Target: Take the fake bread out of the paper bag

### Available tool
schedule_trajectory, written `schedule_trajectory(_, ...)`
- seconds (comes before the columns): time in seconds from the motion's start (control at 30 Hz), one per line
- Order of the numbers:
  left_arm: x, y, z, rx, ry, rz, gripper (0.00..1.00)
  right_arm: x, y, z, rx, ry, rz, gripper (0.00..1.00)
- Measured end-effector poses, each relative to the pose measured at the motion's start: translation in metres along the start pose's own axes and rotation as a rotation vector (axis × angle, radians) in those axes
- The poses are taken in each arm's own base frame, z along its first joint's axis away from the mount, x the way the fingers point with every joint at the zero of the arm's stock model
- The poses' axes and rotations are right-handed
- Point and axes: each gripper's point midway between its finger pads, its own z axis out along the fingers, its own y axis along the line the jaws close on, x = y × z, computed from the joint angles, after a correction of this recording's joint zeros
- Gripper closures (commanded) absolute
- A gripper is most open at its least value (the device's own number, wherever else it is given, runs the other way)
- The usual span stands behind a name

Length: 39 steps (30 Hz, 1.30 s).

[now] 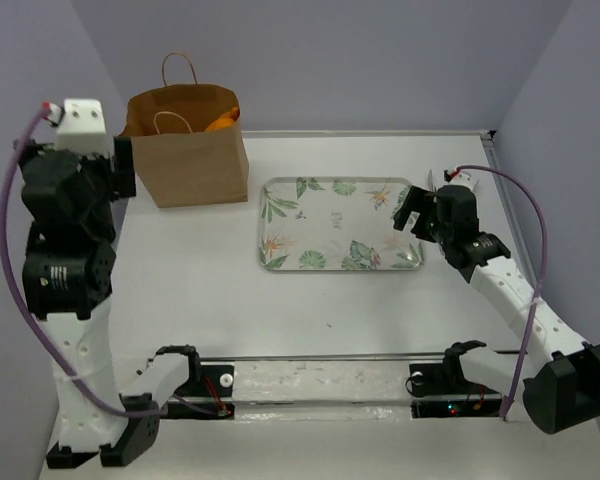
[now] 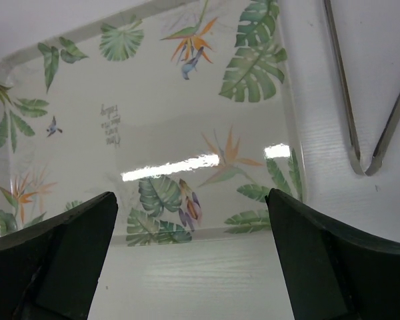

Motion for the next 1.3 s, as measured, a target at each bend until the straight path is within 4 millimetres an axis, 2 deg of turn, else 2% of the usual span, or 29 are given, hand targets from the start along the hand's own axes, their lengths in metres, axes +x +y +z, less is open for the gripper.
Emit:
schedule_trajectory(0.07,-0.041,0.021,0.018,-0.03,-0.002,-0.058,0.01,-0.004,0.006,0.005,-0.017,0.008,-0.012,0.0)
schedule_trajectory(0.13,-0.067,0.029,0.041,-0.036,-0.005,-0.087,0.01,-0.008,0.012,0.011,-0.028,0.018,-0.027,0.0)
schedule_trajectory(0.2,-0.093,0.028,0.066,-0.019,-0.041,-0.111,0.01,-0.012,0.02,0.019,-0.042,0.028,-0.039,0.0)
schedule_trajectory(0.23,-0.095,0.021,0.083,0.0,-0.036,-0.113,0.01,-0.015,0.023,0.022,-0.049,0.032,-0.046,0.0)
schedule_trajectory(0.3,-0.083,0.002,0.121,0.048,0.021,-0.103,0.01,-0.019,0.029,0.029,-0.058,0.04,-0.057,0.0)
schedule_trajectory(0.37,-0.052,-0.025,0.174,0.109,0.123,-0.091,0.01,-0.022,0.032,0.036,-0.059,0.05,-0.068,0.0)
schedule_trajectory(0.43,-0.028,-0.037,0.205,0.137,0.191,-0.088,0.01,-0.025,0.035,0.041,-0.057,0.053,-0.078,0.0)
schedule_trajectory(0.47,-0.01,-0.043,0.228,0.145,0.234,-0.091,0.01,-0.026,0.036,0.043,-0.057,0.054,-0.083,0.0)
schedule_trajectory(0.53,0.018,-0.046,0.256,0.146,0.293,-0.097,0.01,-0.03,0.038,0.048,-0.056,0.054,-0.093,0.0)
schedule_trajectory(0.63,0.049,-0.042,0.286,0.125,0.344,-0.109,0.01,-0.032,0.04,0.053,-0.053,0.058,-0.098,0.0)
schedule_trajectory(0.73,0.058,-0.036,0.296,0.114,0.349,-0.117,0.01,-0.028,0.04,0.062,-0.042,0.077,-0.101,0.0)
schedule_trajectory(0.9,0.05,-0.044,0.305,0.145,0.303,-0.117,0.01,-0.018,0.033,0.071,-0.003,0.115,-0.106,0.0)
schedule_trajectory(1.03,0.06,-0.053,0.321,0.163,0.306,-0.093,0.09,-0.016,0.029,0.074,0.023,0.124,-0.107,0.0)
schedule_trajectory(1.1,0.072,-0.061,0.33,0.174,0.327,-0.074,0.18,-0.019,0.028,0.075,0.036,0.121,-0.104,0.0)
schedule_trajectory(1.13,0.081,-0.068,0.335,0.185,0.344,-0.059,0.28,-0.021,0.028,0.075,0.04,0.117,-0.103,0.0)
schedule_trajectory(1.23,0.093,-0.079,0.341,0.218,0.368,-0.047,0.48,-0.029,0.029,0.074,0.051,0.101,-0.1,0.0)
schedule_trajectory(1.27,0.095,-0.085,0.341,0.24,0.372,-0.047,0.64,-0.032,0.029,0.072,0.057,0.097,-0.1,0.0)
schedule_trajectory(1.3,0.094,-0.089,0.34,0.255,0.371,-0.051,0.74,-0.035,0.029,0.071,0.061,0.092,-0.101,0.0)
